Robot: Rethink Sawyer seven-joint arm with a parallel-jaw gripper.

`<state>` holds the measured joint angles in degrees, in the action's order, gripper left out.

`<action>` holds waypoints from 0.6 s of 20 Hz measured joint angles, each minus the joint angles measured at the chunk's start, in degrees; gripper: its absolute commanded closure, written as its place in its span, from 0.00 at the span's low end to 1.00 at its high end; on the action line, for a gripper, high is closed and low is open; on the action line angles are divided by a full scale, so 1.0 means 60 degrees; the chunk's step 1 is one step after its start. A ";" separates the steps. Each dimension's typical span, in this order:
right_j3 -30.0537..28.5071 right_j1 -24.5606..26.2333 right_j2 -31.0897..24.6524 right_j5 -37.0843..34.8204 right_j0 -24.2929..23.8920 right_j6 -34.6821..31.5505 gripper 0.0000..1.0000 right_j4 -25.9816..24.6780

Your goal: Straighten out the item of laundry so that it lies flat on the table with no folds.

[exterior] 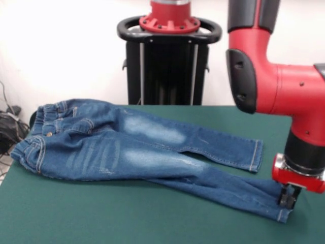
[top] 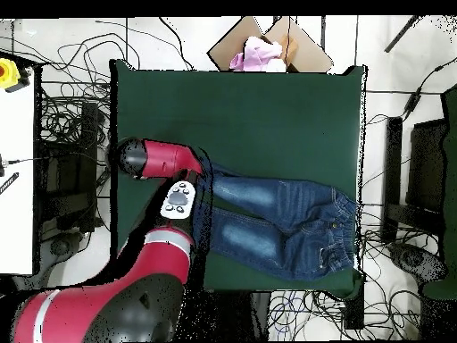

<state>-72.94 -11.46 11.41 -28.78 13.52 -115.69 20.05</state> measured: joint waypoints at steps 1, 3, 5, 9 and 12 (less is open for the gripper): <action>0.0012 0.0015 0.0092 0.0101 0.0098 0.0000 1.00 -0.0086; 0.0014 0.0037 0.0324 0.0494 0.0367 0.0000 1.00 -0.0463; 0.0006 0.0034 0.0360 0.0629 0.0397 0.0000 1.00 -0.0600; -0.0199 -0.0145 0.0367 0.0844 0.0332 0.0000 1.00 -0.0957; -0.0516 -0.0466 0.0369 0.0844 0.0229 0.0000 1.00 -0.1169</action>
<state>-76.04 -14.26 13.62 -23.72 14.89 -115.69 13.03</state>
